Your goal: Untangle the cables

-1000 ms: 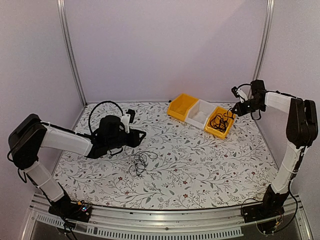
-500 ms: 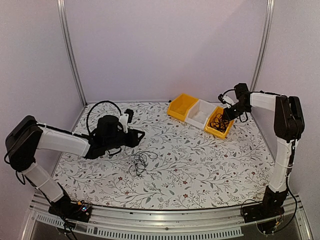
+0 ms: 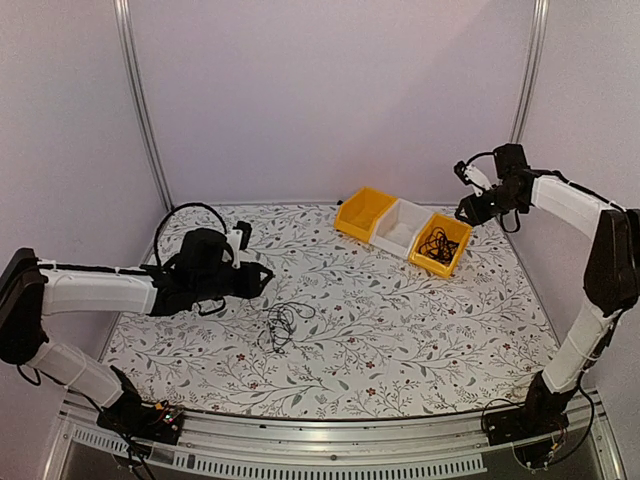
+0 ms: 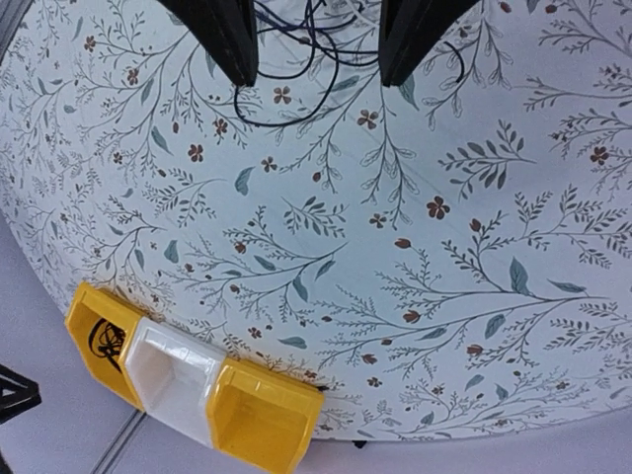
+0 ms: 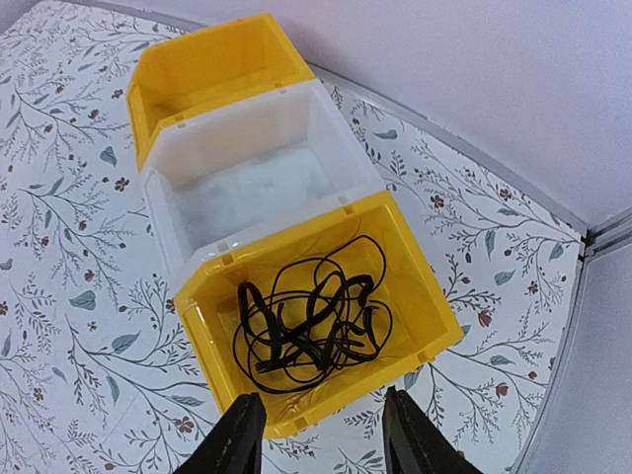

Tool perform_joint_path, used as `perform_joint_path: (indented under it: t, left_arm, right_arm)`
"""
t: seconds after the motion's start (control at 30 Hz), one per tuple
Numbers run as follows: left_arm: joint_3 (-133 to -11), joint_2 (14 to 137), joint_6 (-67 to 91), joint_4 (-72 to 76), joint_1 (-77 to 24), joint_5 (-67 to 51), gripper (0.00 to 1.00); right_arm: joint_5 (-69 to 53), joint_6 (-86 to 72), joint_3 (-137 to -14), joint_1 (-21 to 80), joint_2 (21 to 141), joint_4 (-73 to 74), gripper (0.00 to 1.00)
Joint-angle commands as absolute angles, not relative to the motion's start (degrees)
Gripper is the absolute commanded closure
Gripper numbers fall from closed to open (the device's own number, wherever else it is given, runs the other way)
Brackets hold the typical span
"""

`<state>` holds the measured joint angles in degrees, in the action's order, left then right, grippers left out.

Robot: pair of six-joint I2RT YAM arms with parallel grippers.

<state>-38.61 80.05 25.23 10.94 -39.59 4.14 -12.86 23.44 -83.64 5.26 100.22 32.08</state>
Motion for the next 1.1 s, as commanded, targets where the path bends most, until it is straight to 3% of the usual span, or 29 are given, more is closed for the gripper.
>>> perform_joint_path:
  t: [0.0,0.17,0.37,0.9,1.07]
  left_arm:
    - [-37.97,79.05,29.92,-1.83,-39.85,7.11,0.59]
    - [-38.56,82.18,33.13,-6.3,-39.04,8.38,0.59]
    - [-41.42,88.62,33.25,-6.15,-36.68,10.79,0.6]
    - [-45.72,98.77,29.52,2.13,-33.23,9.43,0.75]
    - [-46.61,100.0,28.37,4.06,-32.8,7.97,0.87]
  right_arm:
    - [-21.68,25.43,-77.44,6.76,92.76,27.11,0.55]
    - [-26.63,29.47,-67.8,14.81,87.11,19.31,0.55]
    - [-21.8,35.23,-60.98,25.67,87.58,15.6,0.55]
    - [-25.58,34.63,-59.83,26.42,90.39,16.57,0.56]
    - [-25.25,34.71,-59.9,26.39,91.63,16.65,0.56]
